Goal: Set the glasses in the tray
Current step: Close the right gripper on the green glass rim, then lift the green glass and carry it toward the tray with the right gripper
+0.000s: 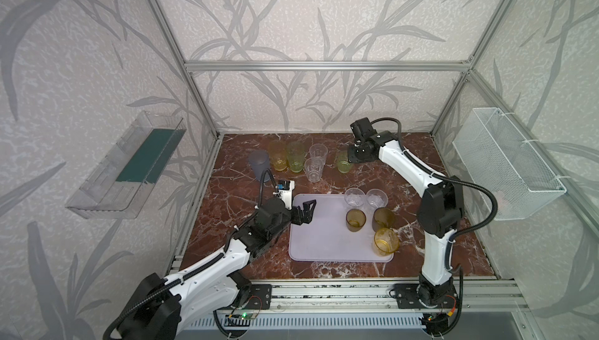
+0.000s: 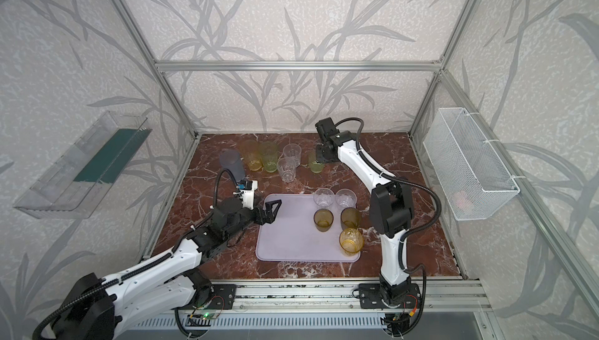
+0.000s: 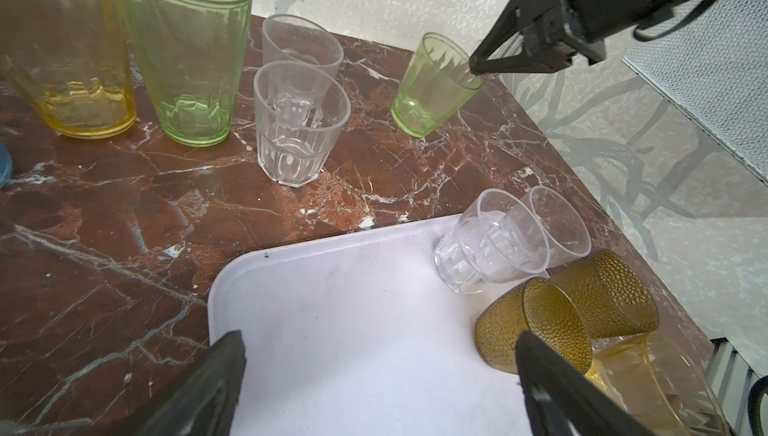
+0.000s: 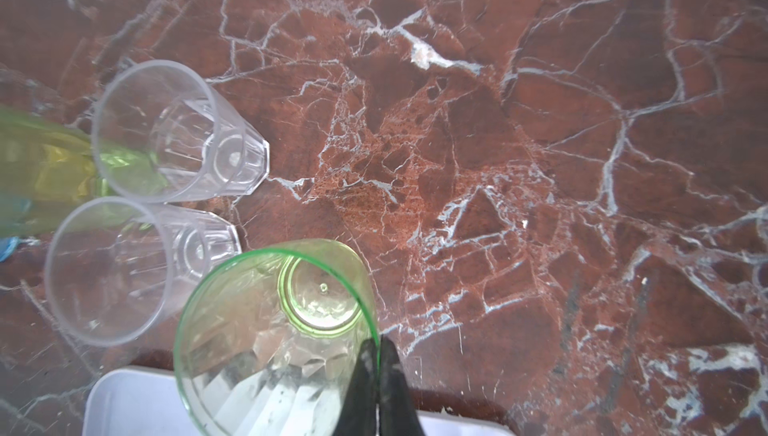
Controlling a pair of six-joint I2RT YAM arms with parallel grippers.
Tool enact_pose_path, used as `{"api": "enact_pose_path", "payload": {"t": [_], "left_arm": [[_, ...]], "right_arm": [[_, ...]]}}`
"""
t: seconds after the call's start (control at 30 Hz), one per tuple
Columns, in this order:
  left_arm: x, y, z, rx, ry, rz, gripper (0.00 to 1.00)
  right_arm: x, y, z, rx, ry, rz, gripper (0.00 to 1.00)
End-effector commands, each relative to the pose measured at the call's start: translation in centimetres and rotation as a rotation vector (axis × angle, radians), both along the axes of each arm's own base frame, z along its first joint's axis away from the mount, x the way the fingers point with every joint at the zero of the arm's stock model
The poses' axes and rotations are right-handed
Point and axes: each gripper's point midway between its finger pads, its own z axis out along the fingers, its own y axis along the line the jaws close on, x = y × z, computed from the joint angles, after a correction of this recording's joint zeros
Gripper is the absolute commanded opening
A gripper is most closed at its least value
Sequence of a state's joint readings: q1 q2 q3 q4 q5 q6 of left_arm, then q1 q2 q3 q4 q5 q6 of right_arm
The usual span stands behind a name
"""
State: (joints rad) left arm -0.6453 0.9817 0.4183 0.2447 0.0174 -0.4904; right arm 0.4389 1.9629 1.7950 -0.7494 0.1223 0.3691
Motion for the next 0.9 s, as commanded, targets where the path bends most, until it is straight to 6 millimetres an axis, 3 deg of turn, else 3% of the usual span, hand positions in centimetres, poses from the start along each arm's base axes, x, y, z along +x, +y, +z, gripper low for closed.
{"api": "enact_pose_path", "payload": {"t": [0.0,0.43,0.87], "left_arm": [[0.6,0.8,0.5,-0.006,0.05,0.074,0.99],[-1.0,-2.2,4.9,-0.154,0.158,-0.058,0.99],[-1.9,-3.1,5.8,-0.177,0.225,-0.108,0.99]], "right_arm": [[-0.3,-0.2,3.6,0.06,-0.113,0.003,0.0],[-9.1,-2.9,9.0,0.157,-0.205,0.053,0.0],[-17.8,-5.6,10.2,0.192,-0.172,0.113,0.0]]}}
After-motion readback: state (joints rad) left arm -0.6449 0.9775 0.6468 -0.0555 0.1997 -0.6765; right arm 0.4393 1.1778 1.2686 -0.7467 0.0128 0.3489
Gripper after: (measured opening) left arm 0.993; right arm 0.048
